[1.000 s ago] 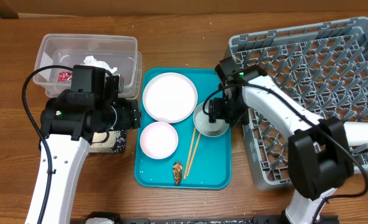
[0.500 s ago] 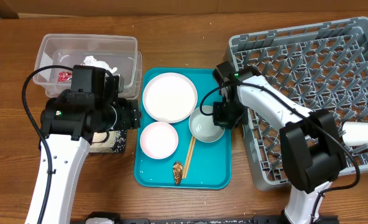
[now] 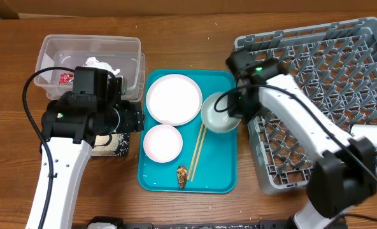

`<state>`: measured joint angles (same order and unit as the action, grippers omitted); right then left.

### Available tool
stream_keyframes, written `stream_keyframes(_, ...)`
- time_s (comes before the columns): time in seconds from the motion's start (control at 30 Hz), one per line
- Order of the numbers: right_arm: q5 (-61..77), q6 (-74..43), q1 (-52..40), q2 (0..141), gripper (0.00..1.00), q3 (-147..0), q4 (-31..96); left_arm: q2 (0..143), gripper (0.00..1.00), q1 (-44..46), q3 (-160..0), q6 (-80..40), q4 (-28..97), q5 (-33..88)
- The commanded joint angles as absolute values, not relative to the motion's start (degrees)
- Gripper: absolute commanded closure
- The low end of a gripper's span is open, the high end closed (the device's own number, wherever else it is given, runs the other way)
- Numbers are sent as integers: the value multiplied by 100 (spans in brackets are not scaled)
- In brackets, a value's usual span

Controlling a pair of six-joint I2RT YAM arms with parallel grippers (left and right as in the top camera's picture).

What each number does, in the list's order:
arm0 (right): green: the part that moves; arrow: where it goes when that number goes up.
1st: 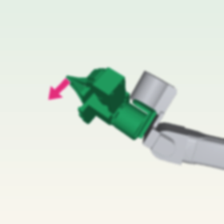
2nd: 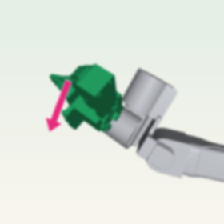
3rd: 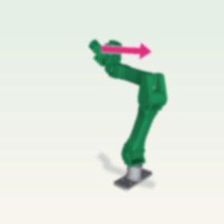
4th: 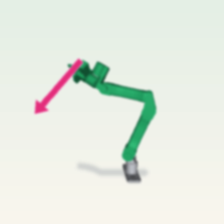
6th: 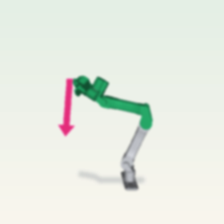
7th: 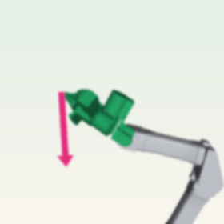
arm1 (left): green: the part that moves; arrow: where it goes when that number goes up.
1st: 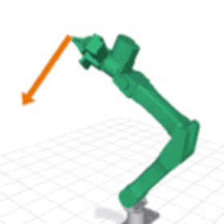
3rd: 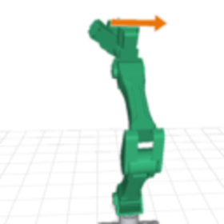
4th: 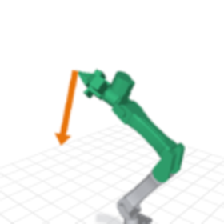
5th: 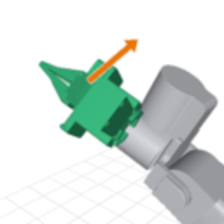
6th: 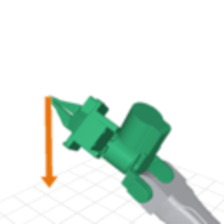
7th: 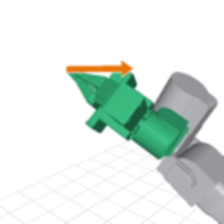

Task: Sort waste into correct bins and load items into the dishwasher
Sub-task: 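Carry the grey bowl into the dish rack and release it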

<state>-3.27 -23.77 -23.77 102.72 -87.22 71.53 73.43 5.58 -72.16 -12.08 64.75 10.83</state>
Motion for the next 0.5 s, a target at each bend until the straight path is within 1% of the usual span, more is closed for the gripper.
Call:
stream_keyframes(0.0, -1433, -2405, -2139, 9529, 96, -9177, 7111, 7378, 23, 543, -7284, -1245, 6464, 1026)
stream_keyframes(0.07, -2099, -2405, -1979, 9249, 96, -9284, 7011, 7378, 23, 543, -7284, -1245, 6458, 1026)
stream_keyframes(0.27, -4224, -2206, -1356, 8726, 96, -9297, 6095, 7378, 22, 543, -7284, -1245, 6427, 1028)
stream_keyframes(0.47, -4753, -1162, -563, 8799, 96, -9297, 4993, 7378, 22, 543, -7284, -1245, 6427, 1026)
